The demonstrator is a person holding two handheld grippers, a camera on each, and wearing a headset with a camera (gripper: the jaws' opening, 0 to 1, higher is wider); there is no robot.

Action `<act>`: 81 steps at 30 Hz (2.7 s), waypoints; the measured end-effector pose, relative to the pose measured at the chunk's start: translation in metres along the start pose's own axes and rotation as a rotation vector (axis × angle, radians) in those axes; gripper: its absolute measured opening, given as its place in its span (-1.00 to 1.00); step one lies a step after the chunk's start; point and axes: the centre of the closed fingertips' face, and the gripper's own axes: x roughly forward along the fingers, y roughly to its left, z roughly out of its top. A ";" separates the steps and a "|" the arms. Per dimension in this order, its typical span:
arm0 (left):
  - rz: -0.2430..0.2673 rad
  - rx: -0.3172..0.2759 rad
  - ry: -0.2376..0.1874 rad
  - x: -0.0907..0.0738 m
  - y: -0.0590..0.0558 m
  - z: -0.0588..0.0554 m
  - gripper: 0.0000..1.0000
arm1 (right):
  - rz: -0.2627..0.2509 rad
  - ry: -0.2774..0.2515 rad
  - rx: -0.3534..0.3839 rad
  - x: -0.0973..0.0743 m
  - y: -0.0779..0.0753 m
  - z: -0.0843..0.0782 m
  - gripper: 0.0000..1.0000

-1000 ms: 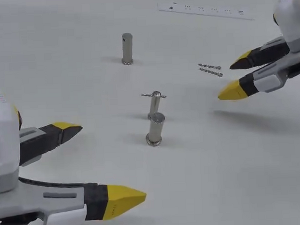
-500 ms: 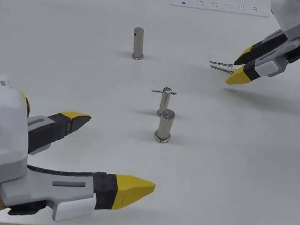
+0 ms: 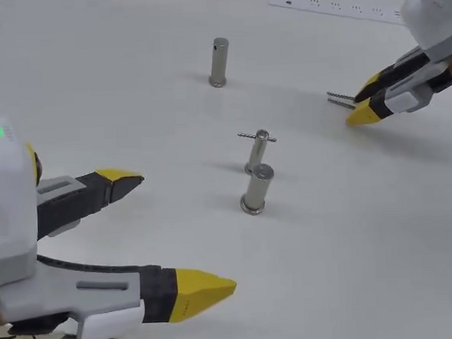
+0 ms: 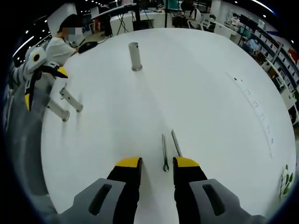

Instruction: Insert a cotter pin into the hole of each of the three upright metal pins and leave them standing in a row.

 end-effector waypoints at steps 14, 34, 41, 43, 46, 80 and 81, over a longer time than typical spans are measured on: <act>-0.027 0.002 0.000 0.003 -0.004 -0.005 0.80 | 0.013 0.114 -0.102 0.002 0.015 0.005 -0.79; 0.007 0.041 -0.011 -0.005 -0.001 0.001 0.74 | -0.036 0.163 -0.085 0.003 0.010 0.006 -0.93; 0.022 0.060 -0.010 -0.012 -0.003 0.005 0.74 | 0.010 0.157 -0.056 0.001 0.013 0.003 -0.94; 0.046 0.085 -0.006 -0.014 -0.001 0.006 0.72 | 0.020 0.166 -0.063 0.000 0.015 0.000 -0.94; 0.075 0.094 -0.015 -0.016 0.002 0.011 0.78 | 0.032 0.169 -0.073 -0.003 0.019 -0.001 -0.95; 0.018 0.353 -0.038 0.006 -0.010 0.069 0.31 | 0.307 0.055 0.138 -0.060 0.111 -0.012 -0.94; 0.009 0.359 -0.052 0.007 -0.012 0.074 0.29 | 0.321 0.057 0.138 -0.062 0.118 -0.013 -0.94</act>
